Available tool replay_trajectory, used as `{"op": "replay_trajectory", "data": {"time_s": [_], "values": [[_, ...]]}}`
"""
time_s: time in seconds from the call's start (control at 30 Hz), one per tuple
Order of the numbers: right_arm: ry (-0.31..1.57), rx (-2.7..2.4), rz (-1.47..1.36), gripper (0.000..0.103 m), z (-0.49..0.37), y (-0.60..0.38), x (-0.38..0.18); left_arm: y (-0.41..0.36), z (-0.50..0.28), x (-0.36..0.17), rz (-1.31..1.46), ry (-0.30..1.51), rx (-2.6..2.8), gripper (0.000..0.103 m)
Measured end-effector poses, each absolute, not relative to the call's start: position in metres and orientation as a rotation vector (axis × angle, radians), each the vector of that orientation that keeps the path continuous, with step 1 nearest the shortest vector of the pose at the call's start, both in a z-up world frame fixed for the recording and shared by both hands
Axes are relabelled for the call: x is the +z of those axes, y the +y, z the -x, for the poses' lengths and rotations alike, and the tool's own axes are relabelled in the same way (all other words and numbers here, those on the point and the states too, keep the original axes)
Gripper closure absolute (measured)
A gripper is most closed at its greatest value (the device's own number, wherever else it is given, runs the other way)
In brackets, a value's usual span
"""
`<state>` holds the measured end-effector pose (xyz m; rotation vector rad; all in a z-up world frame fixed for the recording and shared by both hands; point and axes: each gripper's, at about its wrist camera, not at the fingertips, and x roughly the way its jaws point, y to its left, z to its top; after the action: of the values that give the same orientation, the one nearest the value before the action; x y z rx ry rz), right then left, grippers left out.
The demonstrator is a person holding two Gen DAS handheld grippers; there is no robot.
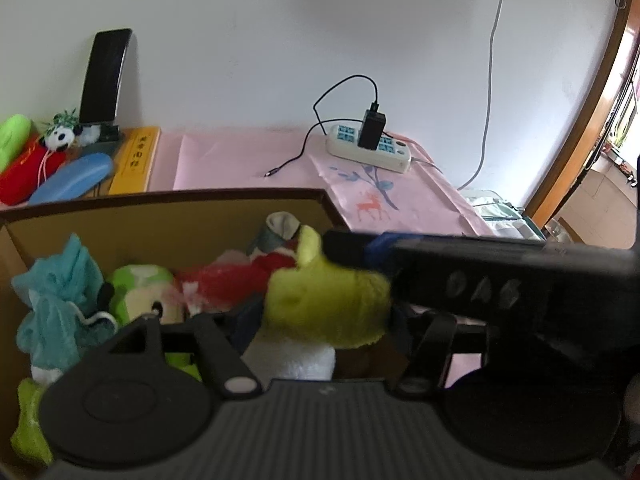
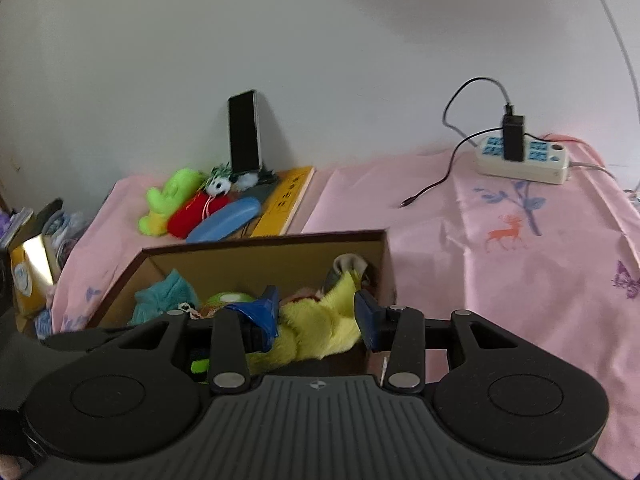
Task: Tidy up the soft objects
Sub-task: 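Carry the yellow cloth over the box and lower it inside, then open the right gripper to release the yellow cloth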
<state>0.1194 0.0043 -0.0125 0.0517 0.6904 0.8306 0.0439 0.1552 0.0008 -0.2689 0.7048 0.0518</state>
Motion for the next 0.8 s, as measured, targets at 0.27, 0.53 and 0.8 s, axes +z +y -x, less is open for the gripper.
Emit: {"op": "replay_trajectory", "data": {"time_s": [0.27, 0.53, 0.8], "values": [[0.690, 0.727, -0.163, 0.077, -0.107, -0.019, -0.006, 0.163, -0.014, 0.011, 0.252, 0.700, 0.042, 0.033], [0.674, 0.651, -0.187, 0.078, -0.080, -0.029, 0.001, 0.164, 0.016, 0.024, 0.168, 0.686, 0.068, 0.030], [0.644, 0.574, -0.077, 0.078, -0.043, -0.018, 0.011, 0.170, 0.031, 0.041, 0.092, 0.689, 0.165, 0.028]]}}
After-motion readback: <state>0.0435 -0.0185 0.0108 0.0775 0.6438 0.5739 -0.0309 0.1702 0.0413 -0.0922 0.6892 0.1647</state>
